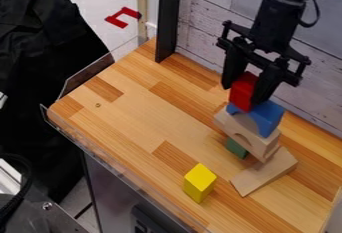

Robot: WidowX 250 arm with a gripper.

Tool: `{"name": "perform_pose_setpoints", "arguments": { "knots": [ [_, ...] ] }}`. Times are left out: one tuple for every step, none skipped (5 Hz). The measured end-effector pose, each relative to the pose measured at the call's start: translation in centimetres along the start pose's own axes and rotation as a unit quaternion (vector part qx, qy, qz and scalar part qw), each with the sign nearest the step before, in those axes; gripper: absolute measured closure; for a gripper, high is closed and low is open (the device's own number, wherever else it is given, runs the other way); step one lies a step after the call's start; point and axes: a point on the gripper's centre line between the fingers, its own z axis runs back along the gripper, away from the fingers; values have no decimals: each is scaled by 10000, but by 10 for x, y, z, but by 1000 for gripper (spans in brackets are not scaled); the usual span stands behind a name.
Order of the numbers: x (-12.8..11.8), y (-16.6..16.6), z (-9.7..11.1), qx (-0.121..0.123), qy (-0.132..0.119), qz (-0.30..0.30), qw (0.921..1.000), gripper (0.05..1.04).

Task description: Put the red cube on top of the blue arch

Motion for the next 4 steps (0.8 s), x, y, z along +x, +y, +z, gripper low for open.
{"name": "perform_pose_setpoints", "arguments": {
  "knots": [
    [1,-1,1,-18,-29,2,10000,525],
    [3,-1,2,-34,-36,-19,10000,525],
    [4,-1,3,-52,-50,-33,10000,525],
    [6,-2,5,-82,-94,-47,9999,525]
  ]
}}
